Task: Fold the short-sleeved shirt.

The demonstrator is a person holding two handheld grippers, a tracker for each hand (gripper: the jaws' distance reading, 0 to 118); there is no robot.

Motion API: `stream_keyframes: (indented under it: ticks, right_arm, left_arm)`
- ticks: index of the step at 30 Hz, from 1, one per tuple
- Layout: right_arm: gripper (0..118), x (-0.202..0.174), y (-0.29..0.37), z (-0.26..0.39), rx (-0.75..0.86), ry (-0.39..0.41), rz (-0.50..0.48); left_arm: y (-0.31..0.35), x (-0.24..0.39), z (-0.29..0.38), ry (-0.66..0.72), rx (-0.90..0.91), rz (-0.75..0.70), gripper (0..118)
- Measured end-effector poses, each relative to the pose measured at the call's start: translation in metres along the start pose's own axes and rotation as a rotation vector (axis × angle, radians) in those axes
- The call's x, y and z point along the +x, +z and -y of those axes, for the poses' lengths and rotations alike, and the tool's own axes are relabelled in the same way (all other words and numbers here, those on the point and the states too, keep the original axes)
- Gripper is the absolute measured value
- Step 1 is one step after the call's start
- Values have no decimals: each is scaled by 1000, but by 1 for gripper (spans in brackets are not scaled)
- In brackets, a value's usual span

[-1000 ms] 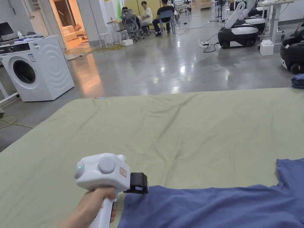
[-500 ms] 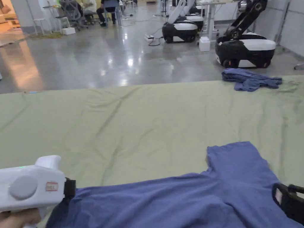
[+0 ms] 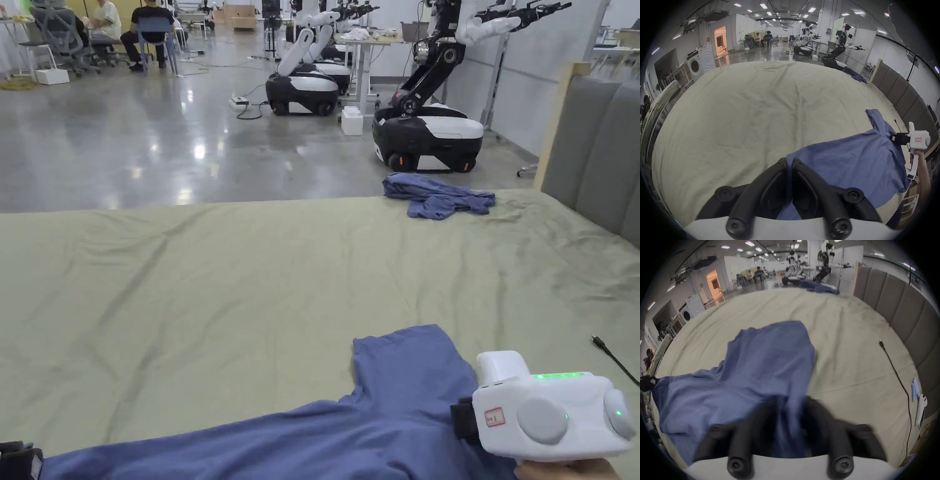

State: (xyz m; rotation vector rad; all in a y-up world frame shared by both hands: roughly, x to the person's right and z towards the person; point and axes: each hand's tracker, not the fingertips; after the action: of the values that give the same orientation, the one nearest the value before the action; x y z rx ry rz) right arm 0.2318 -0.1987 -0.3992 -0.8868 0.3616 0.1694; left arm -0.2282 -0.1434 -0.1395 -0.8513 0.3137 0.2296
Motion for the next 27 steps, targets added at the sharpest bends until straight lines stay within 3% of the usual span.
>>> stream_keyframes:
  ticks: [1, 3, 6, 11, 18, 23, 27]
  right_arm:
    - [10, -2, 6, 13, 43, -18, 32]
    - [10, 3, 23, 14, 98, -68, -37]
    - [9, 4, 57, 24, 226, -102, -63]
    - [9, -7, 150, 49, 545, -45, -50]
    - [9, -20, 289, 126, 943, -193, -124]
    - [9, -35, 362, 178, 1056, -208, -140]
    - [9, -49, 388, 204, 1086, -146, -100]
  left_arm:
    - [4, 0, 1, 7, 10, 3, 5]
    - [15, 2, 5, 25, 33, 25, 6]
    - [40, 7, 10, 28, 122, 22, 5]
    - [107, 17, 29, 43, 352, 14, 5]
    - [225, 33, 103, 149, 840, -24, 5]
    - [283, 45, 155, 200, 984, -90, 5]
    - [303, 47, 194, 159, 1043, -172, 5]
